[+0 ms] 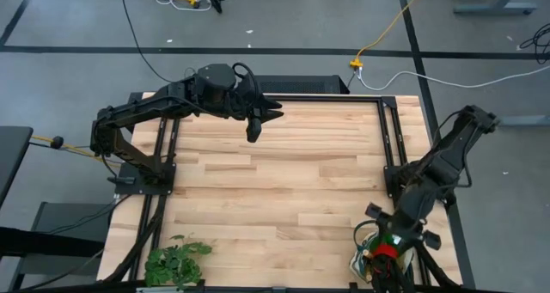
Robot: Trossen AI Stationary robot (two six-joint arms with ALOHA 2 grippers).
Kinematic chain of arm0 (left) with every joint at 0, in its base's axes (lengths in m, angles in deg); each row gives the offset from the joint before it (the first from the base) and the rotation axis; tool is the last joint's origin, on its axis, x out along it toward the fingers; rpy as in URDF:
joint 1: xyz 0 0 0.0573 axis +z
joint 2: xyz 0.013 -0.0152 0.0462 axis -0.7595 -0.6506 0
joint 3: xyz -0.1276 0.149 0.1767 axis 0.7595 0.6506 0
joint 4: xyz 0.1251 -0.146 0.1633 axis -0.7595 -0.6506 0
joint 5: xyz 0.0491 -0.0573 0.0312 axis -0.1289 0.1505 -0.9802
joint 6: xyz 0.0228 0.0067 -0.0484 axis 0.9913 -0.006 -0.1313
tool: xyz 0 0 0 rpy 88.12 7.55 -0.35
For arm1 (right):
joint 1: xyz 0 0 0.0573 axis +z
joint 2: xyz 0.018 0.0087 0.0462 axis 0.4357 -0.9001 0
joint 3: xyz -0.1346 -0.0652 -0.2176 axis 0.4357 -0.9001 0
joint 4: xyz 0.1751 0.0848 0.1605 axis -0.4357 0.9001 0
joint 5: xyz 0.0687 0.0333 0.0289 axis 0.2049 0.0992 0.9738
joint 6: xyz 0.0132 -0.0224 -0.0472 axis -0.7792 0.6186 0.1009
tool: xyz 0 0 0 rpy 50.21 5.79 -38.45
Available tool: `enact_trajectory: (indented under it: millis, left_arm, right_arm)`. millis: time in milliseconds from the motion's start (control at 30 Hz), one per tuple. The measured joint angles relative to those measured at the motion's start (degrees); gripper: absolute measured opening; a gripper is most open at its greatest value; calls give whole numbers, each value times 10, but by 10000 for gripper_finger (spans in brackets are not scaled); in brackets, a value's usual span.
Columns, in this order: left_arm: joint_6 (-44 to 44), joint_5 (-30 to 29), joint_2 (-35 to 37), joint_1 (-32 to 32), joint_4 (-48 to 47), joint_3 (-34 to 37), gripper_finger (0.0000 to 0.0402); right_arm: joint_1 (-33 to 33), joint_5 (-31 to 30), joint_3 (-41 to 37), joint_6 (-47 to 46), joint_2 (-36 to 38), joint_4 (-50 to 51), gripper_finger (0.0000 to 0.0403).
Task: Pick & Place Garden tools in Gardening bag
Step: Put the red gloves into the gardening bag
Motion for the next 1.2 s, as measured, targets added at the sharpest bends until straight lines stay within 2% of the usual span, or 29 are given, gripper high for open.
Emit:
enact_trajectory:
  millis: [233,533,800,1200]
  left_arm:
    - [0,0,0,0,0,0,117]
    - [0,0,0,0,0,0,117]
    - [0,0,0,0,0,0,117]
    - [0,0,0,0,0,0,117]
  right_arm:
    - [31,0,0,12,-30,-1,236]
    - [37,-16,0,17,-36,-3,236]
    - [66,-1,0,14,-51,-43,236]
    - [77,-42,0,38,-94,-78,236]
